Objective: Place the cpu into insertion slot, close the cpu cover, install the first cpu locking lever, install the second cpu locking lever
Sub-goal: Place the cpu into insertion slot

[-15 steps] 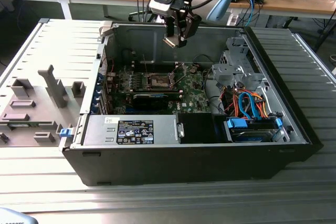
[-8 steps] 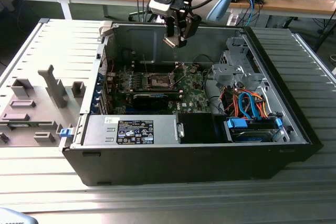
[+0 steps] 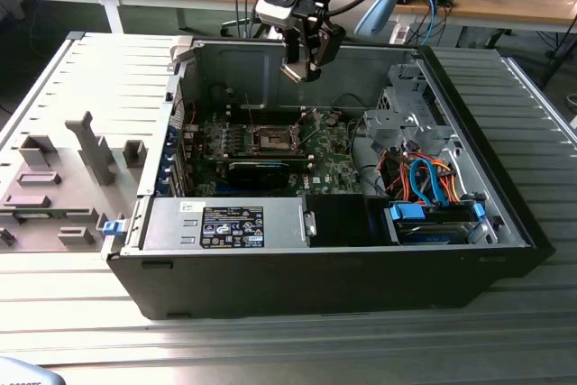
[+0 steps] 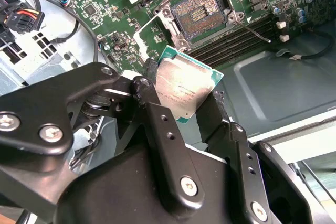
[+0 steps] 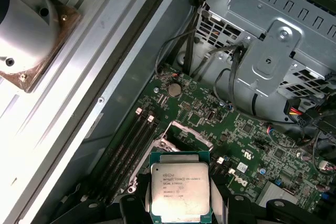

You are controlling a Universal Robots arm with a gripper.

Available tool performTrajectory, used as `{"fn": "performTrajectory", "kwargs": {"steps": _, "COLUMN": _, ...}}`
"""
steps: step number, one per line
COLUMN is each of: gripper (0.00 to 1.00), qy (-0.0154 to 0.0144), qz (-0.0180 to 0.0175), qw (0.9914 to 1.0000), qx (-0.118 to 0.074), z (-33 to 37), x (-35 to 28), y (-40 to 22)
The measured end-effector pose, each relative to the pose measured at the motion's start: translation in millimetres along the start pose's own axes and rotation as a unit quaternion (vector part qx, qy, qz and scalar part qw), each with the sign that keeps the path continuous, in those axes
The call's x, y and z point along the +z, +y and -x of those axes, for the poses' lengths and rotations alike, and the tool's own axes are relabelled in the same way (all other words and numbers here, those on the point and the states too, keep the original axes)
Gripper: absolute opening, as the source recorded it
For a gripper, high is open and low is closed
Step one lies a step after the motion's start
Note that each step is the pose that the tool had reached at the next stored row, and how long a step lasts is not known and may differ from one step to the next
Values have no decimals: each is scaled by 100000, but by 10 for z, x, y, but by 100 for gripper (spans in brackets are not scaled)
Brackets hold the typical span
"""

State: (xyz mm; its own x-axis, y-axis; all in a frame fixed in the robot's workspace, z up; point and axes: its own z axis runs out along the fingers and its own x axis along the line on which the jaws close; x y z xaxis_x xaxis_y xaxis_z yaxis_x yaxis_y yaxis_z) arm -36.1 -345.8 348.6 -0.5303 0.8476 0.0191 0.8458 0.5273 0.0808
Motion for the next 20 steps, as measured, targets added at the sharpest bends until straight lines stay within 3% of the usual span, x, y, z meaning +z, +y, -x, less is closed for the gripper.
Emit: {"fn": "performTrajectory", "kwargs": {"steps": 20, "gripper": 54, "qy": -43, "qz": 12, "qw": 99999, "qx": 531, "z": 0, "x": 2, "y": 0}}
